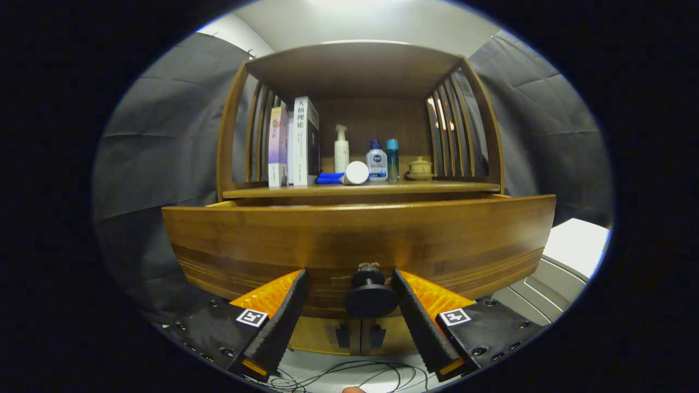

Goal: Pull open the drawer, take out the items inside it, and place them on the countertop above the cabinet.

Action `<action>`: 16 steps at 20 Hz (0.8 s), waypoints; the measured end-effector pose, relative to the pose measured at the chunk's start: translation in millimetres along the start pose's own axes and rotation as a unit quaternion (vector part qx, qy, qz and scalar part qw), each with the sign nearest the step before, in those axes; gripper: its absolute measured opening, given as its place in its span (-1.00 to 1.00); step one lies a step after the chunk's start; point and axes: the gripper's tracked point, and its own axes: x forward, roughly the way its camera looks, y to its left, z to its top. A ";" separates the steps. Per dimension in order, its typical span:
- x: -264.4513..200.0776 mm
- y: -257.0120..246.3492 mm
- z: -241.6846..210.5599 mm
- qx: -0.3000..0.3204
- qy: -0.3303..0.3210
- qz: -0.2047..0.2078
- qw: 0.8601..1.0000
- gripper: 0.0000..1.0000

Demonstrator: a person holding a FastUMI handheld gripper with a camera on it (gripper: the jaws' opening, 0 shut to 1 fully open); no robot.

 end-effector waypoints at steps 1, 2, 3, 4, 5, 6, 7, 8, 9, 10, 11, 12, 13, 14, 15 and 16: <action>3.2 -0.3 -1.3 0.000 0.009 0.001 1.000 0.96; 8.7 0.1 0.2 -0.002 0.006 0.001 1.000 0.96; 12.9 -0.4 -1.0 -0.003 0.011 0.002 1.000 0.96; 16.6 0.7 0.4 -0.006 0.009 0.002 1.000 0.96; 21.4 -0.2 0.3 -0.005 0.011 0.000 1.000 0.96; 24.9 -0.7 1.6 -0.006 0.008 -0.002 1.000 0.96; 31.5 -0.4 0.9 -0.009 0.010 -0.004 1.000 0.96; 34.9 -0.9 1.2 -0.011 0.007 -0.007 1.000 0.96; 39.5 -1.3 1.9 -0.010 0.008 -0.008 1.000 0.96; 51.3 0.6 5.9 -0.008 0.007 -0.008 1.000 0.96; 56.3 0.2 6.5 -0.004 0.009 -0.007 1.000 0.96; 60.8 0.6 7.5 -0.002 0.010 -0.006 1.000 0.96; 65.4 0.0 8.5 -0.001 0.011 -0.006 1.000 0.96; 70.5 -0.5 8.8 -0.001 0.012 -0.006 1.000 0.96; 75.4 -0.9 9.9 0.000 0.013 -0.007 1.000 0.96; 78.4 -0.7 10.2 0.001 0.014 -0.007 1.000 0.95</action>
